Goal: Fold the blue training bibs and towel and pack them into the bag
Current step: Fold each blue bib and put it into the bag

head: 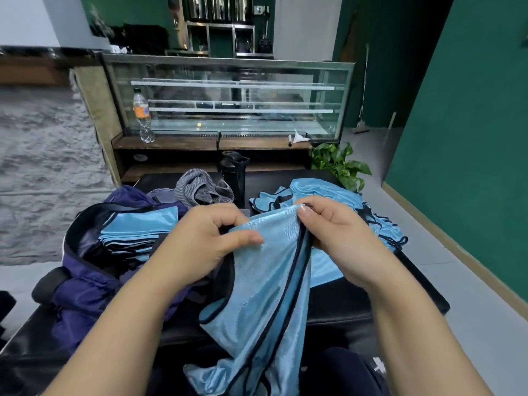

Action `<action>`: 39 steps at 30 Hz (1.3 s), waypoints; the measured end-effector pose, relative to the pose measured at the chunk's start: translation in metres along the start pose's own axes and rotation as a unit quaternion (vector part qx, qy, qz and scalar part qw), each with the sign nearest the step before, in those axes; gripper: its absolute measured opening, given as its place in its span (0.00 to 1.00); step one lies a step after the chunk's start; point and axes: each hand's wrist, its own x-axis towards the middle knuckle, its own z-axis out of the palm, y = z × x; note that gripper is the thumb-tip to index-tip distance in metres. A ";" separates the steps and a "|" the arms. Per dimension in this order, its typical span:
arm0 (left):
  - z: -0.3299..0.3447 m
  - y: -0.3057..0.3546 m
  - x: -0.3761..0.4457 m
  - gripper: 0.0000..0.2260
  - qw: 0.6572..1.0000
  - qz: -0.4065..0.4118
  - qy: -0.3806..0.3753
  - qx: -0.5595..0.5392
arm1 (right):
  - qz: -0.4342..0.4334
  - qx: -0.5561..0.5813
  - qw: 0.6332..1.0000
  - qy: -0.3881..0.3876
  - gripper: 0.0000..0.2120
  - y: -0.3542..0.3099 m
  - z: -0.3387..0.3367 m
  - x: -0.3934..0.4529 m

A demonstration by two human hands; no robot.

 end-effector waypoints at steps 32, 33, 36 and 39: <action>-0.104 0.166 0.042 0.12 0.965 0.008 0.101 0.240 | -0.143 -0.257 0.956 0.020 0.11 -0.189 -0.001 0.015; -0.101 0.163 0.041 0.12 0.982 -0.008 0.111 0.153 | -0.150 -0.242 0.958 0.021 0.11 -0.188 -0.002 0.016; -0.088 0.156 0.039 0.09 0.991 -0.051 0.093 -0.080 | -0.167 -0.181 0.969 0.031 0.09 -0.186 -0.004 0.019; -0.079 0.150 0.036 0.05 0.994 -0.033 0.001 -0.102 | -0.178 -0.162 0.968 0.068 0.09 -0.180 -0.009 0.025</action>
